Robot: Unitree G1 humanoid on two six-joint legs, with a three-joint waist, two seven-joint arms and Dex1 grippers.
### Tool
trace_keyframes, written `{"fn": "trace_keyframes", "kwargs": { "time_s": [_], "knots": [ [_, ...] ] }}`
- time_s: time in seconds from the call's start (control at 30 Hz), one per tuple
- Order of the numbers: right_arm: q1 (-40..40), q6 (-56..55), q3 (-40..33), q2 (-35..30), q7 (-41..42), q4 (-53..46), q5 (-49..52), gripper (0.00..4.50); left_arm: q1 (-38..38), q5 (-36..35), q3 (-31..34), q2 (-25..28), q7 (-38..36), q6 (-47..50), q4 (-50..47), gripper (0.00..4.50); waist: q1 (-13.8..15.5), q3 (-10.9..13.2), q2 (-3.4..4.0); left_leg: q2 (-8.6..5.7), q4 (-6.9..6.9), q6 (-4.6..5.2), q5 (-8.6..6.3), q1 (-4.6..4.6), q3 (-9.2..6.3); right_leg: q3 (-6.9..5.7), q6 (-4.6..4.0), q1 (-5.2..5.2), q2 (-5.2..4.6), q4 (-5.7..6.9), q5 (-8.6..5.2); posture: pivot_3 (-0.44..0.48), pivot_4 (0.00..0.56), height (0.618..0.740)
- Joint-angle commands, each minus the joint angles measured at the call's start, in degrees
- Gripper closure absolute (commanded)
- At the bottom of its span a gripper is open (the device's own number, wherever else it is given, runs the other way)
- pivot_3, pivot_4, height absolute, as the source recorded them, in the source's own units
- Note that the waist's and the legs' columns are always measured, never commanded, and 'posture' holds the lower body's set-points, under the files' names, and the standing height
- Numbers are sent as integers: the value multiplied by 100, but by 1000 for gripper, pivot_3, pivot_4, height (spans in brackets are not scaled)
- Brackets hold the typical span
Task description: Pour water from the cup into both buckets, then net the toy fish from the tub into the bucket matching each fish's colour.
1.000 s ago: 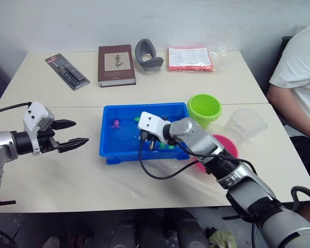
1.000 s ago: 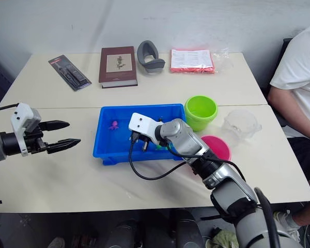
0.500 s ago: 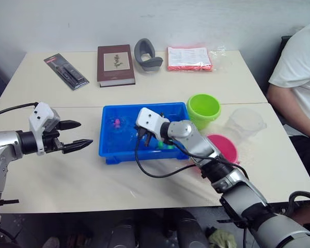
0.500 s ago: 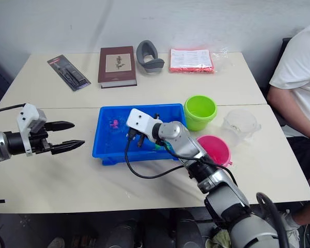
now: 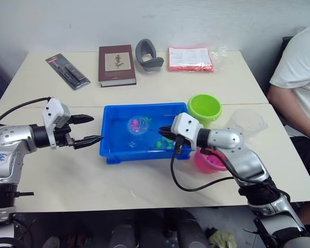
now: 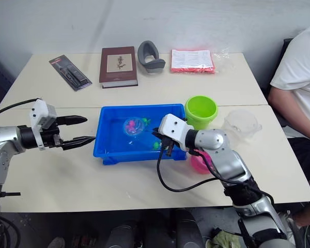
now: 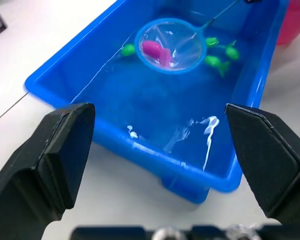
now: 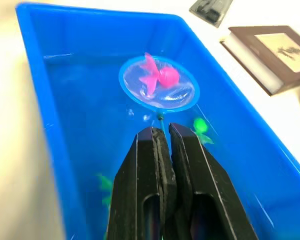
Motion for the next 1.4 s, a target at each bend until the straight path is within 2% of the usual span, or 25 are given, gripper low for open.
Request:
{"fn": "trace_keyframes", "kwargs": {
  "time_s": [0.03, 0.23, 0.4, 0.63, 0.8, 0.93, 1.13, 1.33, 1.4],
  "knots": [
    [318, 41, -492, -166, 37, -617, 403, 4500, -288, 13, -74, -83, -148, -227, 111, 41, 2, 0, -1, 2, 0, 0, 0, 0, 0, 0, 0, 0, 2, -1, 0, 0, 150, 740],
    [893, 224, -1164, -443, -51, -1093, 815, 4500, -875, 137, -507, -556, -323, -535, 303, 41, 42, -1, -2, -3, 1, 1, 2, 3, 3, 1, 1, 4, 2, 0, 1, 0, 150, 740],
    [1611, 162, -2086, -736, -14, -1893, 1422, 4500, -1164, 93, -728, -862, -418, -552, 266, 41, 127, -1, -2, -2, 0, 2, 1, 3, 4, 3, 2, 4, 8, -3, 1, 0, 150, 740],
    [3372, -501, -3728, -843, -141, -2668, 1566, 4500, -1614, 247, -1074, -1308, -701, -805, 810, 41, 240, -2, -3, -7, 2, 5, 2, 17, 4, 5, 5, 21, 9, -3, 3, 0, 150, 740],
    [4392, -1202, -4961, -718, -277, -2654, 1356, 4500, -1799, 303, -1217, -1586, -875, -990, 1121, 41, 285, -3, -4, -14, 2, 9, 5, 25, 4, 6, 10, 34, 16, -5, 6, 0, 150, 740],
    [5167, -2115, -5535, -643, -50, -2392, 1123, 4500, -1914, 378, -1282, -1781, -964, -1121, 1363, 41, 283, -3, -4, -11, 1, 12, 2, 45, -4, 2, 10, 67, 20, -25, 6, 0, 150, 740],
    [5748, -4817, -5796, -567, 38, -1190, 257, 4500, -2042, 423, -1367, -2046, -1099, -1290, 1593, 41, 270, -3, -5, -9, -5, 18, -5, 94, 4, 14, 13, 108, 18, -44, 5, 0, 150, 740],
    [5809, -6702, -5875, -558, -692, -192, -771, 4500, -2033, 458, -1376, -2184, -1132, -1310, 1571, 41, 259, -3, -4, -8, -9, 14, -5, 107, 14, 24, 13, 112, 11, -41, 5, 0, 150, 740],
    [5601, -7881, -6278, -424, -1326, 38, -2042, 4500, -1996, 453, -1371, -2192, -1137, -1283, 1518, 41, 254, -3, -4, -5, -9, 8, -5, 111, 17, 26, 12, 112, 12, -40, 4, 0, 150, 740]
  ]
}}
